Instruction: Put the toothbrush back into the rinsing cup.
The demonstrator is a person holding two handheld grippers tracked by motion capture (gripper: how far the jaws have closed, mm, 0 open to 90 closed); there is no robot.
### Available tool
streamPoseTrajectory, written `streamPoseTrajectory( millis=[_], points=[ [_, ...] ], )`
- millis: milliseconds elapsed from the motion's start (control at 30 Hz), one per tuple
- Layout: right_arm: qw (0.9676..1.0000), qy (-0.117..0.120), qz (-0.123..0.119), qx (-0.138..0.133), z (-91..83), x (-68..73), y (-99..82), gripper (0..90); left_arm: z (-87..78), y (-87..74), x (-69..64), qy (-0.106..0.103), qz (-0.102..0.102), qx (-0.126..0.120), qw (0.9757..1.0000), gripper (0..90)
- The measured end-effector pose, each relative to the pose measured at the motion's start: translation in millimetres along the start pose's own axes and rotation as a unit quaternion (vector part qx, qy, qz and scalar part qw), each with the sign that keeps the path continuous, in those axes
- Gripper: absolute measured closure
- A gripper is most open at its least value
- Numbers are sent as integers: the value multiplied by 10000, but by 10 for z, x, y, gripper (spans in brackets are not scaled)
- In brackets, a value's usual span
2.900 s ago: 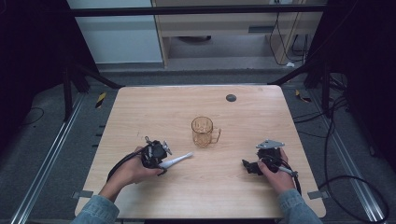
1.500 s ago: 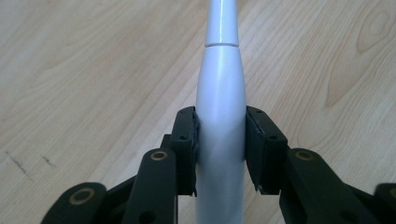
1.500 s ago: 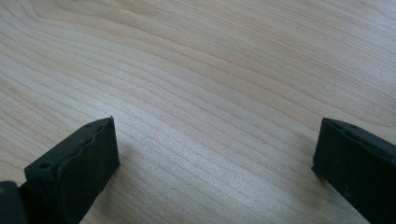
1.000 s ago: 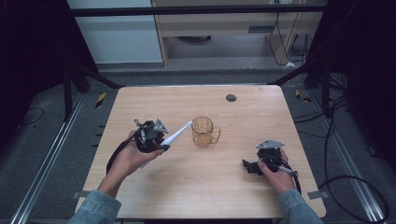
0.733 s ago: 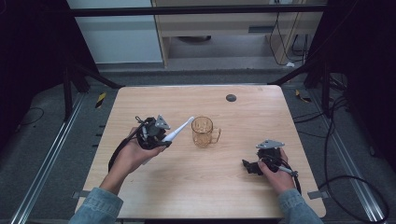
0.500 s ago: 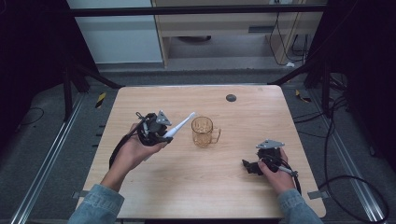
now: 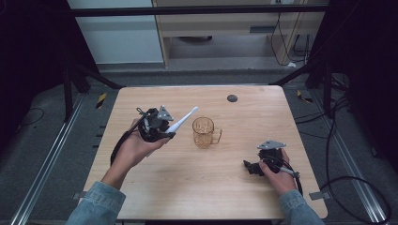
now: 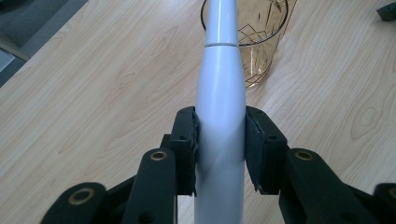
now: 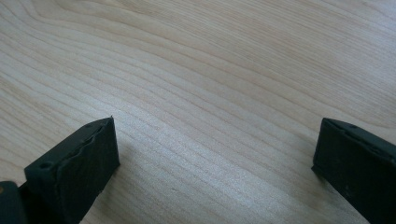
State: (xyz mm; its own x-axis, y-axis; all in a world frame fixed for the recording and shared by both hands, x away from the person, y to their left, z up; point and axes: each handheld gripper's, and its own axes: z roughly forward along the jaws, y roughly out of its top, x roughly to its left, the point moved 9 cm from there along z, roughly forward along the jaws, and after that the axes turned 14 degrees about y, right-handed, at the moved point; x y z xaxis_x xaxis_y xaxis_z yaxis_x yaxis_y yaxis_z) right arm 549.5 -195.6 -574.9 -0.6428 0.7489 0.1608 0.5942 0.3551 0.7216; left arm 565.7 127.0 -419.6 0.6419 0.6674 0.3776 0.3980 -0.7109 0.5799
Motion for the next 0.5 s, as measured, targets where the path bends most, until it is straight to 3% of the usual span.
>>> streamPoseTrajectory(
  millis=[500],
  points=[
    [10000, 3, 2, 0, 0, 1, 0, 3, -11, 167, -63, -19, 112, -91, 9999, 663]
  ],
)
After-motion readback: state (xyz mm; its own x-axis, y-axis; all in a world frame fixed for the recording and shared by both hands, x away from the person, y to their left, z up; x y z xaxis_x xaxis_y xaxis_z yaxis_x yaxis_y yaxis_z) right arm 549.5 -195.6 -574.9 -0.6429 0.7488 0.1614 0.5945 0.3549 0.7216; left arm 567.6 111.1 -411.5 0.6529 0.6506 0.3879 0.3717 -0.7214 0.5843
